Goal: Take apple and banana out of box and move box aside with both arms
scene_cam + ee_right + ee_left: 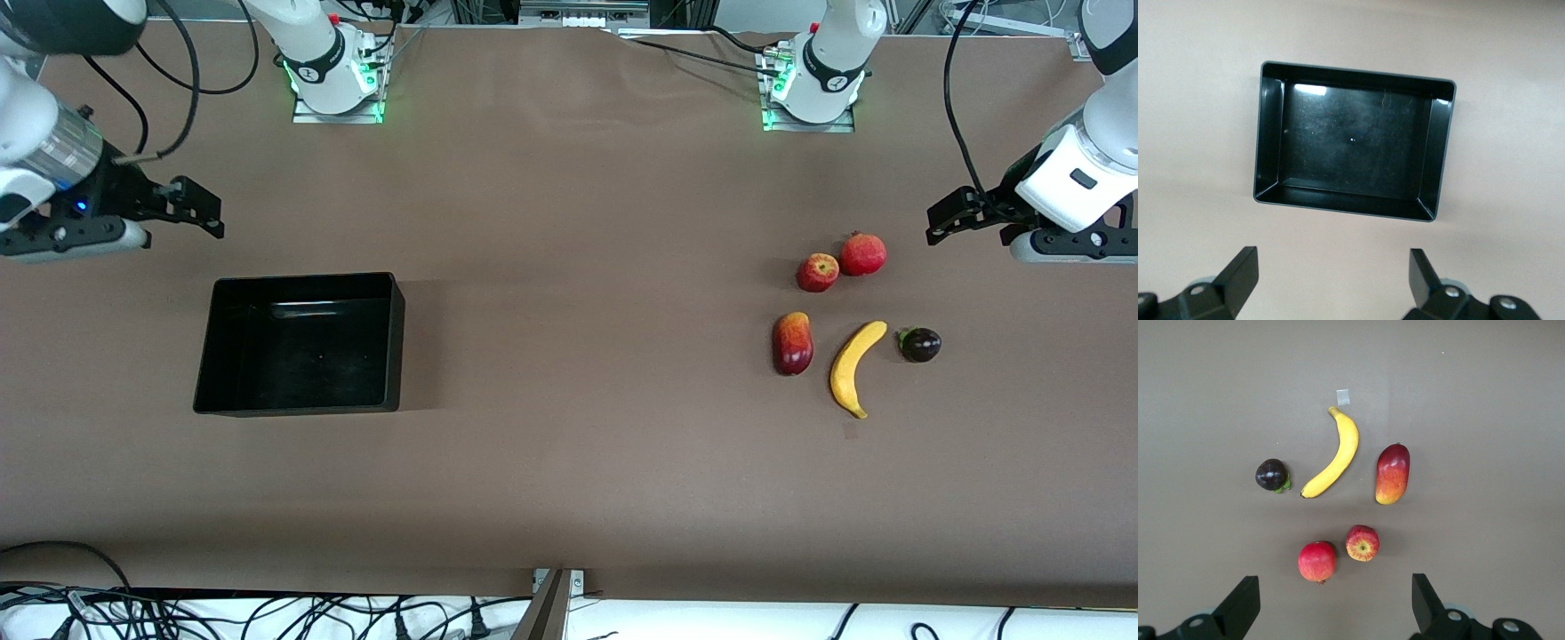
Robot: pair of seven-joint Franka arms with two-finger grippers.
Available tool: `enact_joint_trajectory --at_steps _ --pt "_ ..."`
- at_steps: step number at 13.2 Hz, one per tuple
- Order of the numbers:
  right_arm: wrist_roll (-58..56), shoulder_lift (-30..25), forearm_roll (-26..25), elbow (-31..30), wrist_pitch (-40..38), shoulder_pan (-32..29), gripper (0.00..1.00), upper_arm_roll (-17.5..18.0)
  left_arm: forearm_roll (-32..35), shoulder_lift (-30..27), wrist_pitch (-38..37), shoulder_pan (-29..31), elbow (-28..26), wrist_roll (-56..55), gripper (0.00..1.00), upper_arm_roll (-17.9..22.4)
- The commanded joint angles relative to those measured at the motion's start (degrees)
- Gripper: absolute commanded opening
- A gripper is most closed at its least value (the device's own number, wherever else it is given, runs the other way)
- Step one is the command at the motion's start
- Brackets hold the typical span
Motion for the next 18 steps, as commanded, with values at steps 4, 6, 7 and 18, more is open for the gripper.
enact_joint_trajectory --at_steps 4,6,7,18 --pt "-4.3 2.3 -0.2 2.9 -0.8 0.0 1.00 -0.3 -1.4 0.1 -1.2 0.0 1.2 1.3 1.00 0.2" --pt "-4.1 2.2 -0.3 2.9 -3.2 -0.2 1.00 -0.1 -1.4 0.1 -1.2 0.0 1.2 1.3 1.00 0.2" --pt "-4.0 2.1 -0.4 2.9 -4.0 -1.0 1.00 0.6 -1.4 0.1 -1.2 0.0 1.2 1.3 1.00 0.2" --pt "-4.6 1.7 -0.3 6.0 -5.4 -20.3 1.00 18.6 -1.4 0.5 -1.1 -0.1 1.8 1.3 1.00 0.2"
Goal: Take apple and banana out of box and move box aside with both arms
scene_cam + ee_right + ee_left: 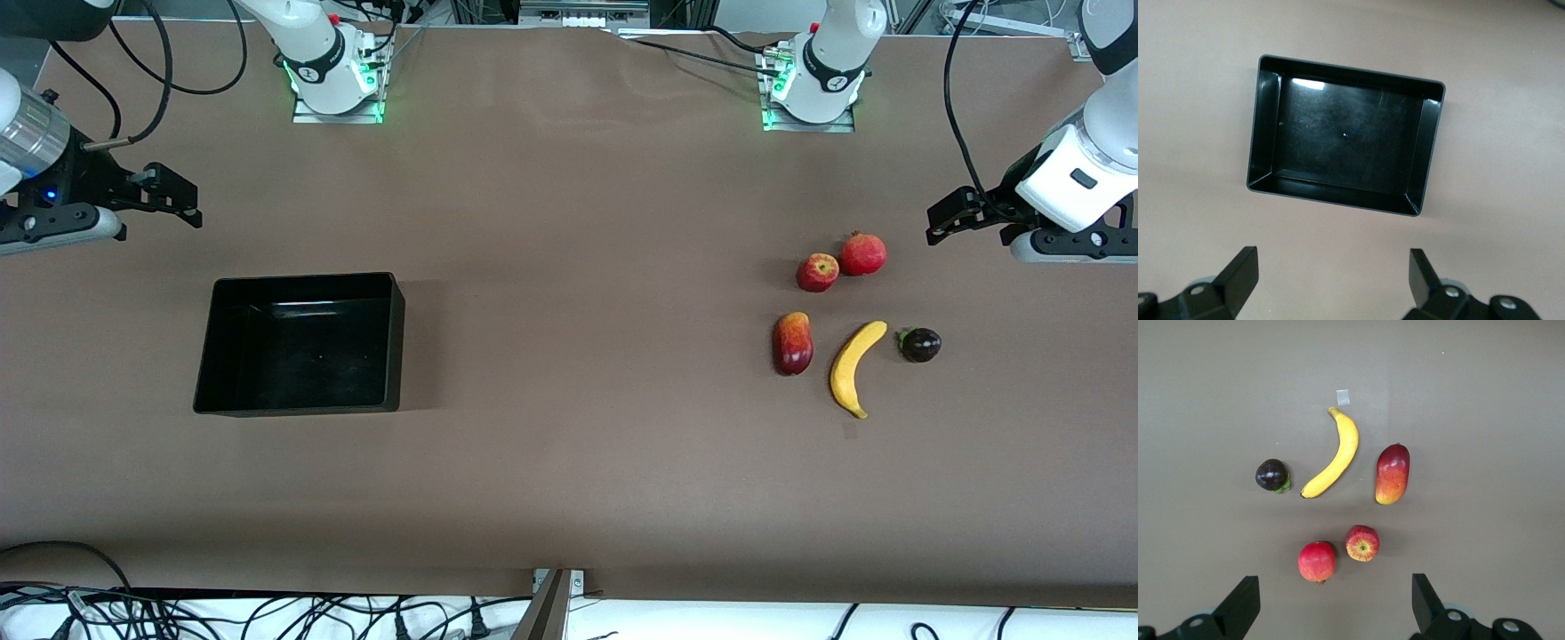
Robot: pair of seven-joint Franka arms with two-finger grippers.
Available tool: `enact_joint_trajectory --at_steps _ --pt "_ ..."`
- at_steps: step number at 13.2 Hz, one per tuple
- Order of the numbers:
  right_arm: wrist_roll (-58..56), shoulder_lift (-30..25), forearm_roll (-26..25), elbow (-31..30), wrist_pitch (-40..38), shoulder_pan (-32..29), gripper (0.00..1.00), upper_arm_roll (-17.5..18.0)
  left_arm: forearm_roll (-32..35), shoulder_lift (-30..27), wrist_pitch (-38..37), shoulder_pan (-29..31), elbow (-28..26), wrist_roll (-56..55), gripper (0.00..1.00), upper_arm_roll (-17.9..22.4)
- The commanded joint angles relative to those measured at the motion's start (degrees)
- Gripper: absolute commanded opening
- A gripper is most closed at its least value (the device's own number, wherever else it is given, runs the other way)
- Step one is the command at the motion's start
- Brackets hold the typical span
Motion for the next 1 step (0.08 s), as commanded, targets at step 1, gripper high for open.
enact_joint_trajectory --at_steps 1 --pt "-0.9 0.8 -0.3 2.3 -1.4 -1.2 1.00 0.9 -1.4 0.9 -1.1 -0.1 2.1 1.2 1.00 0.2"
